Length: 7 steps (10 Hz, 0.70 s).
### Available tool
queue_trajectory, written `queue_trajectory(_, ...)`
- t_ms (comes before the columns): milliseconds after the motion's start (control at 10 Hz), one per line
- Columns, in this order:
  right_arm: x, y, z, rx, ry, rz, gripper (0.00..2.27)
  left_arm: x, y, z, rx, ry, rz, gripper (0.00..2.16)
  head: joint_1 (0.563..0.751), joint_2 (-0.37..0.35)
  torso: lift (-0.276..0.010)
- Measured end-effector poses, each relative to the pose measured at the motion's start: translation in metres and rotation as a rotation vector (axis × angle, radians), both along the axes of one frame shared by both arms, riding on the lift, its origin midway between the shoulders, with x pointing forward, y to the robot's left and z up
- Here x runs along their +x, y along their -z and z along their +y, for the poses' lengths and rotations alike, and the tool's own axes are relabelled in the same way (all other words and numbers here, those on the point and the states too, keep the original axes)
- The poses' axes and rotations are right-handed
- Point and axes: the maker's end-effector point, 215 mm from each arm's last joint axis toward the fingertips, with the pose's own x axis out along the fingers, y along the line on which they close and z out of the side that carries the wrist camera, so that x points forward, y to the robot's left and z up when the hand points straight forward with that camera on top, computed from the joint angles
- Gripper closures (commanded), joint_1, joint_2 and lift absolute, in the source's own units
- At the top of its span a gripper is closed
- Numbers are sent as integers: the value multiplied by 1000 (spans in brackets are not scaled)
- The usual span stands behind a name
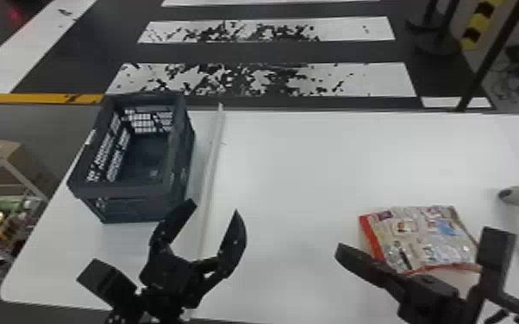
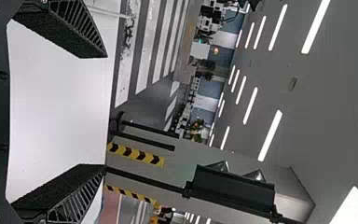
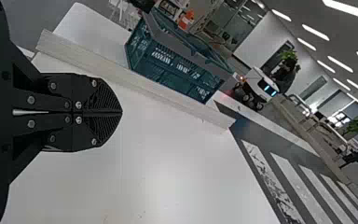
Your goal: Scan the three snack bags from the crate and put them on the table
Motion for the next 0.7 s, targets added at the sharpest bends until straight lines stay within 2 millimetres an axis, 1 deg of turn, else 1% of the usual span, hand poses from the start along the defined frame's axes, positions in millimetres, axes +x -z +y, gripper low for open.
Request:
queue_trajectory(100, 2, 17, -1, -30, 6, 19, 2159, 0, -1, 1, 0, -2, -5, 22, 695, 111, -94)
queue_trajectory(200, 6, 36, -8, -67, 27, 34, 2159, -1, -2, 1, 0, -4, -10, 22, 695, 102, -94)
queue_trajectory(300, 11, 50, -19, -100, 55, 42, 2159, -2, -3, 3, 1, -6, -15, 22, 695, 85, -94)
queue_trajectory(500, 16, 67, -51, -142, 119, 57, 2159, -3, -3, 4, 3, -10, -20, 22, 695, 46, -94)
queue_trajectory(700, 14, 74, -89, -139, 191, 80, 2159, -4, -2, 6, 3, -16, -23, 26, 695, -17, -94)
